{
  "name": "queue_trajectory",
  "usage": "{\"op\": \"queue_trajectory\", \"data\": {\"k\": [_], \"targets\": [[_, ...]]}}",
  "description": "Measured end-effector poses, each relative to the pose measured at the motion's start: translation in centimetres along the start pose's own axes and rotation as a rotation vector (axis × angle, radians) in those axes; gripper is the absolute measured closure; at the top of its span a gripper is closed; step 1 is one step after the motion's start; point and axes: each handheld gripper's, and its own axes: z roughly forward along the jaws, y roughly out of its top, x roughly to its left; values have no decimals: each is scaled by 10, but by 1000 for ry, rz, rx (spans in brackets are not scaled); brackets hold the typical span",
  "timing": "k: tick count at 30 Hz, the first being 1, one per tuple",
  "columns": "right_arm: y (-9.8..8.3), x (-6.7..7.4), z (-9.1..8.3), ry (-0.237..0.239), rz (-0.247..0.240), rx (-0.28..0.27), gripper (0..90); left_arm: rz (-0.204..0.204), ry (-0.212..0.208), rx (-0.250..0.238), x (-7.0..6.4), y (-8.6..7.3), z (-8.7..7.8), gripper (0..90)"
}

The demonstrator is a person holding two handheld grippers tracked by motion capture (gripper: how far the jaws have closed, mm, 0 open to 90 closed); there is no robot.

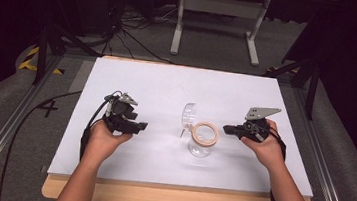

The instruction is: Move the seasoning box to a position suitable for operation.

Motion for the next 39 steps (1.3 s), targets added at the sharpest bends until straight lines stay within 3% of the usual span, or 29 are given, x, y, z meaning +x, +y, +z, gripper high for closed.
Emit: {"op": "queue_trajectory", "data": {"k": [13,23,39], "targets": [[4,8,5,27,-16,5,895,27,-12,-11,-10,5,-6,449],[2,13,22,51,-52,28,893,59,-26,2,-19,7,-5,447],[-4,16,26,61,-36,61,893,63,-39,6,-16,11,-1,443]]}}
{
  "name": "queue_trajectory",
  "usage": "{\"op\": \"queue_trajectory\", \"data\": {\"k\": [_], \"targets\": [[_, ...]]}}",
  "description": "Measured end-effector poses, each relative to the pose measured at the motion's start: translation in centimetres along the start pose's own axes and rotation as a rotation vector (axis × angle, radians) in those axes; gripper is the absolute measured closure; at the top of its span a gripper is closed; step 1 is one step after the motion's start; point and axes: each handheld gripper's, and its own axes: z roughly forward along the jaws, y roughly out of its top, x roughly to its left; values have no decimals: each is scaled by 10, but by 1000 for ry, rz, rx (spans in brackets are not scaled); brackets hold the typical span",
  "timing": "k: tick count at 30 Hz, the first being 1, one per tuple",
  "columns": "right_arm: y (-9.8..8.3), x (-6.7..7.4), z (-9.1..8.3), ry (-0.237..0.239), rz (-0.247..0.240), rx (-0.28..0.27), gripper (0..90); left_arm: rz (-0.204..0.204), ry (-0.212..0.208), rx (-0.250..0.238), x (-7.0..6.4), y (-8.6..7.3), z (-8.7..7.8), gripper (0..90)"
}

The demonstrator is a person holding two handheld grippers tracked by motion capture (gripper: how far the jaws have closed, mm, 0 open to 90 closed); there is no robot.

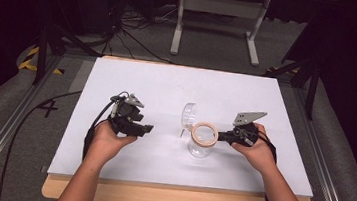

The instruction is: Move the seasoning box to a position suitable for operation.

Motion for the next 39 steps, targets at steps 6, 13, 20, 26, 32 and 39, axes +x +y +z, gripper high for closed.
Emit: {"op": "queue_trajectory", "data": {"k": [6,13,20,26,32,39], "targets": [[-4,7,1,1,-7,24,893,10,-11,2,-2,6,3,443],[-6,17,0,3,-22,38,896,24,-25,6,-2,11,9,442],[-6,28,-1,33,-48,60,896,25,-38,3,-2,14,13,444],[-4,38,1,57,-78,73,897,25,-49,-3,0,17,14,446],[-1,50,4,101,-110,87,898,-4,-59,-19,2,17,15,445],[5,62,12,135,-148,96,898,-48,-75,-32,7,16,13,453]]}}
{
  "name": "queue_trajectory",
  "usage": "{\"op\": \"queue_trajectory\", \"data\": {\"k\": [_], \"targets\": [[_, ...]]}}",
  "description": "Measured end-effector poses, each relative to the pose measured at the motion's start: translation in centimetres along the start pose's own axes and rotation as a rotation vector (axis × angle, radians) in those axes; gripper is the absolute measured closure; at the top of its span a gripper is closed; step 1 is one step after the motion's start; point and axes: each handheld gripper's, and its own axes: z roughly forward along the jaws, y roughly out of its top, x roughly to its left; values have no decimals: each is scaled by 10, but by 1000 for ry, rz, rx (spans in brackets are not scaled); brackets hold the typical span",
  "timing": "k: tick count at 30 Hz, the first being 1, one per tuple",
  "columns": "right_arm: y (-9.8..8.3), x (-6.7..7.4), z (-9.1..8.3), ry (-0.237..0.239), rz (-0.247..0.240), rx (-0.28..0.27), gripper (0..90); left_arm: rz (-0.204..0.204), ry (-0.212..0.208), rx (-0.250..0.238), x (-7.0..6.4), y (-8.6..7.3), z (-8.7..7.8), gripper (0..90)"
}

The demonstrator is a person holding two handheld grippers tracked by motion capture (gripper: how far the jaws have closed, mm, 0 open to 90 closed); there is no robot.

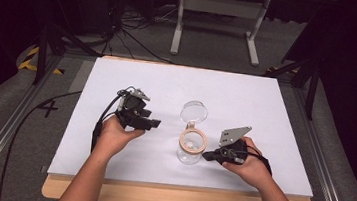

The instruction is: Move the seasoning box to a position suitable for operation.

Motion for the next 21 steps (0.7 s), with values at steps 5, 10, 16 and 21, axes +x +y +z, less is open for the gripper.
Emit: {"op": "queue_trajectory", "data": {"k": [5,10,16,21], "targets": [[2,4,4,12,-11,6,898,8,-2,-1,0,-1,-1,505],[6,8,8,29,-26,4,898,27,-33,25,0,-1,-1,553],[4,5,4,24,-19,9,897,24,-46,17,0,-1,-1,660],[2,-2,-16,-35,11,-47,898,31,-40,18,-5,2,-3,751]]}}
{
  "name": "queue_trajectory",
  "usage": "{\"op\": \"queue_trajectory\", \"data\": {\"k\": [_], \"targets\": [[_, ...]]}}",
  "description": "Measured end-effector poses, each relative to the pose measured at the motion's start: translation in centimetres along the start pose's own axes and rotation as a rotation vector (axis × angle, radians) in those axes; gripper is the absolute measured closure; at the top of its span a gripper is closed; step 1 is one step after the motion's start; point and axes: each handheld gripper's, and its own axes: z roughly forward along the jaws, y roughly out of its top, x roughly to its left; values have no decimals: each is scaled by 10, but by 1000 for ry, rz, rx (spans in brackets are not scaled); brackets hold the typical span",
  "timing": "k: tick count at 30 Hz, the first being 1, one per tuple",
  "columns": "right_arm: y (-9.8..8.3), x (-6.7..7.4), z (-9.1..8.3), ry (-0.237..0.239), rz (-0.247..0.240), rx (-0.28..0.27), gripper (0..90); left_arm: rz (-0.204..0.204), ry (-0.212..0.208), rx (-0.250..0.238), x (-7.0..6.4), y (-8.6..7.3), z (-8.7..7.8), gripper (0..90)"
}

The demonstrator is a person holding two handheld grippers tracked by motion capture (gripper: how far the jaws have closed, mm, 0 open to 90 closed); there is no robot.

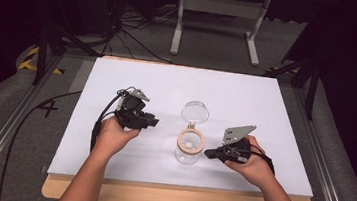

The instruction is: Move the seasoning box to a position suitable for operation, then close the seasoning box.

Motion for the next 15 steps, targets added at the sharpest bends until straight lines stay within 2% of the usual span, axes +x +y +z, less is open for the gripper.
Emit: {"op": "queue_trajectory", "data": {"k": [2,4,6,7,10,15], "targets": [[2,-1,-7,-14,6,-27,897,4,-11,-8,-2,2,-1,786],[4,0,-12,-21,7,-55,897,-17,-34,-45,-2,5,-2,799],[7,1,-15,-27,5,-78,897,-35,-82,-49,0,8,-2,835],[8,2,-17,-30,7,-93,898,-43,-88,-50,0,10,-2,832],[12,4,-19,-33,14,-127,898,-24,-106,-88,0,13,0,857],[20,5,-17,-34,25,-182,897,-23,-130,-174,-7,18,4,895]]}}
